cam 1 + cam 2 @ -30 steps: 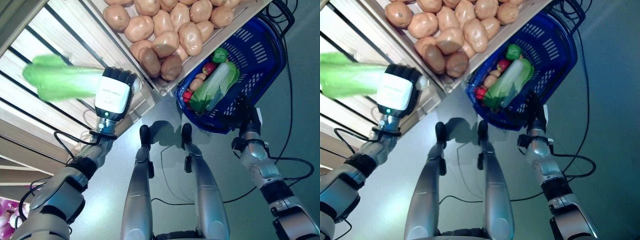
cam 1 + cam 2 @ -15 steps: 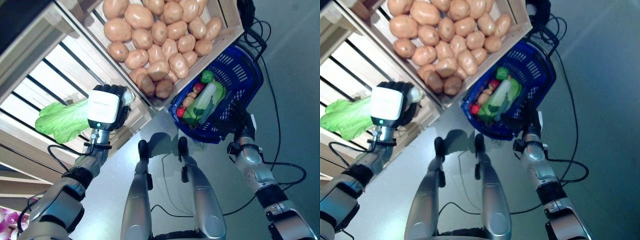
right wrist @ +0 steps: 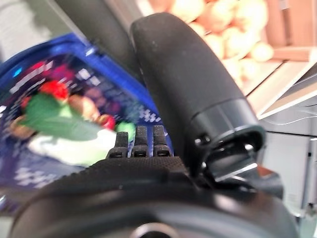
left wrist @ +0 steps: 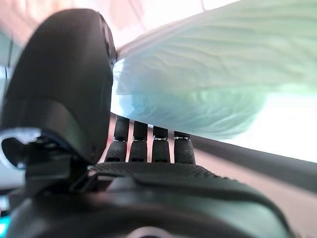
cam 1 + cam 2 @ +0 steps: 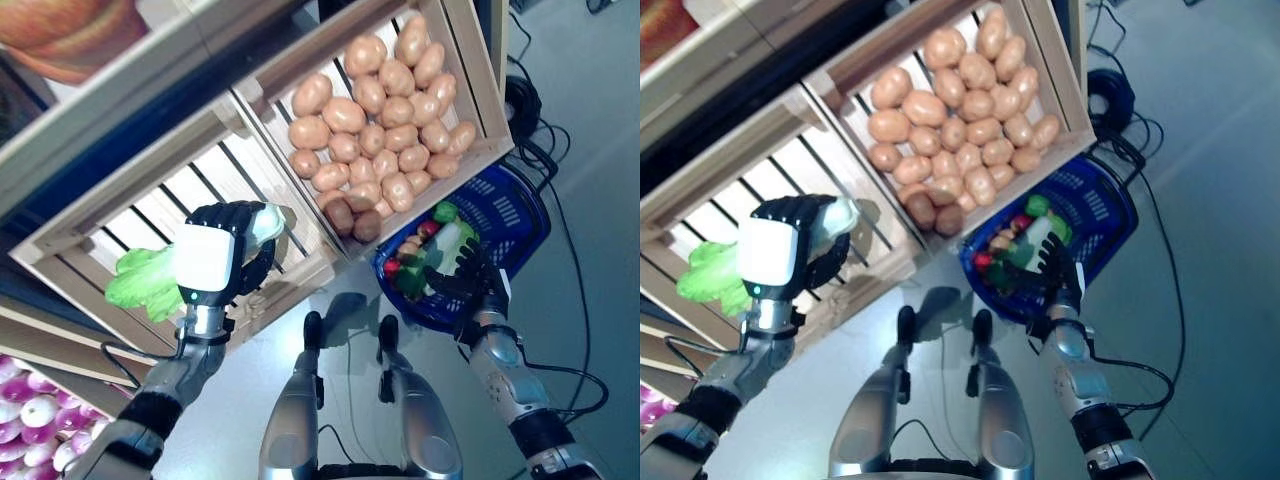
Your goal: Put vegetables into the basket
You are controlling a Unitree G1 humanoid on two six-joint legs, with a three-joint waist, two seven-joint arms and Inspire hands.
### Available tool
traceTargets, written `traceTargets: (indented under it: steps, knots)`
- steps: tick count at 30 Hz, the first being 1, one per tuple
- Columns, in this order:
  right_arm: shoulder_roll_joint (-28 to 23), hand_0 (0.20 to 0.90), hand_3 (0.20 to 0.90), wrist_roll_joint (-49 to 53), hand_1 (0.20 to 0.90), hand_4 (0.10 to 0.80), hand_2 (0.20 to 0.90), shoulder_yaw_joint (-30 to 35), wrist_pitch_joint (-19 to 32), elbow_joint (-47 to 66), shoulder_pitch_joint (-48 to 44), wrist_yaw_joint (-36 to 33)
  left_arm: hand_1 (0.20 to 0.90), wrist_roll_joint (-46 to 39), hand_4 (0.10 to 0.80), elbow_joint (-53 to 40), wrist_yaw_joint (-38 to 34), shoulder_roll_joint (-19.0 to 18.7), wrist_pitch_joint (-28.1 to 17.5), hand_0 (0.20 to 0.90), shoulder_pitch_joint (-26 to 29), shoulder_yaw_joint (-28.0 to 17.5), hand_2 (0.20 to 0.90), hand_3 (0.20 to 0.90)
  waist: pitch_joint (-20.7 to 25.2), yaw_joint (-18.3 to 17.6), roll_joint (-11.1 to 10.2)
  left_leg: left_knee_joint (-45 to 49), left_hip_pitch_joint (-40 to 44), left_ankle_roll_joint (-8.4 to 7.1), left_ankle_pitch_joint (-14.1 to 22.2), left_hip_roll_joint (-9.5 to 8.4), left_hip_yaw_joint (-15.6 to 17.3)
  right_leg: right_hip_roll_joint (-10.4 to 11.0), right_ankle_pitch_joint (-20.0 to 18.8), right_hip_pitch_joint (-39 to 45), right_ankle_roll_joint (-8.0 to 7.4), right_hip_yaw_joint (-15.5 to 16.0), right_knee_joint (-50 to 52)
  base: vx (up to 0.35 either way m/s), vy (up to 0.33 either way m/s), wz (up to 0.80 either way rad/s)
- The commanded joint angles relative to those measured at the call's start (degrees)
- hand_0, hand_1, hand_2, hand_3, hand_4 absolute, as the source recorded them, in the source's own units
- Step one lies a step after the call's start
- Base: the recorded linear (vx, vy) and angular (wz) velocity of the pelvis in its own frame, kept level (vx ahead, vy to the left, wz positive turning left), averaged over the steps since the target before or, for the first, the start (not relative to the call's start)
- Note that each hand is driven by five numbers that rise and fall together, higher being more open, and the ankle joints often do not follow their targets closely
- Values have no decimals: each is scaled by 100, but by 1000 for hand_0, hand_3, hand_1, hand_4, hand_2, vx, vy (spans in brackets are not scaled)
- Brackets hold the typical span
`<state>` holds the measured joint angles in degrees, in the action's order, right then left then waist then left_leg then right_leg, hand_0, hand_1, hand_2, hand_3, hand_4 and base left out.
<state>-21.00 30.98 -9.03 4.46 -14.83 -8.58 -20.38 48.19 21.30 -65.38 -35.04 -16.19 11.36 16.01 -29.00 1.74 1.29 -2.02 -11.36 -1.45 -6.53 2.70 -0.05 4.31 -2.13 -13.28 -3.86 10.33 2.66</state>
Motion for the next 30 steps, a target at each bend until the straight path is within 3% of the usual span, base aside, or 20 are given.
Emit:
traceTargets:
  steps: [1,5,13,22,30]
  knots:
    - [-57,900,900,-344,900,800,900,254,258,708,533,595,300,-837,400,-825,173,313,-1391,300,-178,-424,300,300,1309,-21,-117,0,-245,-81,-59,-231,-178,363,-180,361,-25,234,-142,203,-1,11]
    - [91,900,900,-77,900,800,900,308,351,974,900,1544,300,-2302,400,-1647,1768,611,-1961,300,-608,-679,300,300,1632,19,-163,-127,193,-53,16,-229,-211,377,-264,789,-60,263,-410,164,-22,13]
    - [-103,900,900,836,900,800,900,215,359,1688,1414,3389,300,-5301,400,-2607,4556,901,-1933,300,-967,-565,300,300,2173,-15,-285,-276,728,3,168,-134,-116,327,-339,1212,-127,242,-656,119,-13,-1]
    - [-203,900,900,2045,900,800,900,-451,-327,2003,1122,4662,300,-6773,400,-2822,6145,985,-1304,300,-635,130,300,300,2427,-18,-363,-298,1005,70,302,-116,-18,323,-312,1429,-160,218,-711,49,4,-4]
    - [-198,900,900,2533,900,800,900,-979,-936,1982,917,4532,300,-8160,400,-2980,7076,1027,-871,300,-437,553,300,300,2573,12,-367,-298,1121,90,377,-109,-32,348,-307,1532,-191,208,-745,15,7,-1]
